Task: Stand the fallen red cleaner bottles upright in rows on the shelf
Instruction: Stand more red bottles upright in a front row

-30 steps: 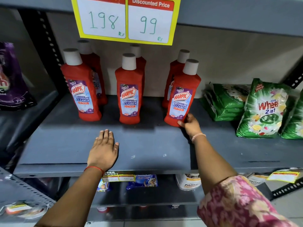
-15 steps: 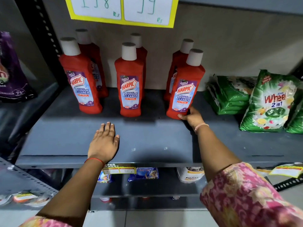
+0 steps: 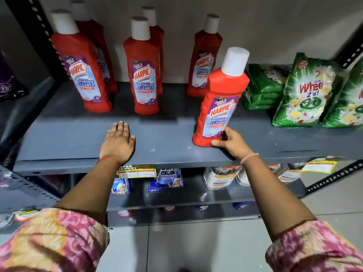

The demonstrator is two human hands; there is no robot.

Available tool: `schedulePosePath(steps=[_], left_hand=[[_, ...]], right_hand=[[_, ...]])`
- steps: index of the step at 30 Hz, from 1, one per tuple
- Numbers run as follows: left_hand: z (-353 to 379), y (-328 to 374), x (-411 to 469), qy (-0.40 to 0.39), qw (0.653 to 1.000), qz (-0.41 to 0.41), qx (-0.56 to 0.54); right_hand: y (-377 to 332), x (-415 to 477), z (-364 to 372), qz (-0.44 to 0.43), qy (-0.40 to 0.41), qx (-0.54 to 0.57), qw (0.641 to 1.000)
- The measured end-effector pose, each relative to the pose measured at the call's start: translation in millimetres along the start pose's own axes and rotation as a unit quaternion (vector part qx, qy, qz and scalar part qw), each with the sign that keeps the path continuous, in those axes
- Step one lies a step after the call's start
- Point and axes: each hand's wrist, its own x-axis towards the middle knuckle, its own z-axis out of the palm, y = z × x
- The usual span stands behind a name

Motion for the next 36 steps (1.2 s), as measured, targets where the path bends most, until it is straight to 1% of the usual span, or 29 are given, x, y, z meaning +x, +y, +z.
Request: schedulePosePath(steps=[5,10,16,17,18,19,20,21,22,23,24,25,26,27,29,31,34,36], left_hand=[[-0.1,-0.9,0.7,0.002,1.0,0.004,-0.001],[1.1,-1.2,1.3,0.001,1.0,0.009,0.002],[0.8,-2.6,3.6,0.004,1.0,0.014,-0.005],[0.9,-3.1,3.3,-0.002,1.0,0.015,-0.008],[-0.9,-4.6,3.4,-0.007,1.0,0.019,-0.013],[-1.5,-6.7,3.4,-0.012,0.999,0.024,-0.018],[-4.0,-11.4,3.4,-0.014,0.999,0.03,-0.022],[-5.6,-17.2,2.4,-0.016,0.999,0.036,-0.022],[-6.4,-24.2,1.0,-0.016,0.999,0.042,-0.018],[-7.5,-32.9,-0.9,-0.015,0.999,0.045,-0.015],[-8.5,-41.5,-3.3,-0.013,0.999,0.045,-0.011],[-11.2,-52.2,-5.3,-0.009,0.999,0.039,-0.01],[-14.1,-61.9,-6.9,-0.009,0.999,0.03,-0.009],[-16.9,-71.8,-8.2,-0.009,1.0,0.018,-0.011],[-24.2,-94.7,-11.6,-0.006,1.0,-0.006,-0.011],[-29.2,-115.4,-14.2,-0.003,1.0,-0.026,-0.005],[-30.2,-129.6,-12.5,0.006,0.999,-0.039,-0.001],[-27.8,-128.7,-10.8,0.006,0.999,-0.034,0.003]], right_hand=[[-1.6,-8.6,0.3,-0.016,-0.003,-0.022,1.0],[-2.6,-10.2,0.1,0.004,-0.005,-0.034,0.999],[-2.3,-16.2,1.0,-0.009,0.0,-0.06,0.998],[-1.7,-18.6,1.6,-0.018,0.018,-0.07,0.997],[-1.6,-21.8,3.3,-0.039,0.059,-0.083,0.994],[0.5,-28.8,6.9,-0.064,0.121,-0.093,0.986],[1.8,-38.0,14.9,-0.096,0.202,-0.107,0.969],[4.2,-49.2,25.8,-0.136,0.287,-0.129,0.939],[5.3,-60.4,39.6,-0.183,0.357,-0.153,0.903],[4.8,-68.0,55.8,-0.236,0.393,-0.173,0.872],[3.3,-70.9,71.8,-0.29,0.392,-0.182,0.854],[-1.7,-67.5,89.5,-0.334,0.362,-0.187,0.85],[-9.5,-60.5,104.9,-0.354,0.311,-0.187,0.862],[-18.9,-49.8,118.4,-0.353,0.252,-0.186,0.882],[-38.8,-20.6,142.7,-0.291,0.139,-0.18,0.929],[-51.2,14.7,159.1,-0.193,0.073,-0.164,0.965],[-61.9,67.2,167.3,-0.067,0.03,-0.097,0.993],[-65.8,92.3,166.8,-0.025,0.027,-0.041,0.998]])
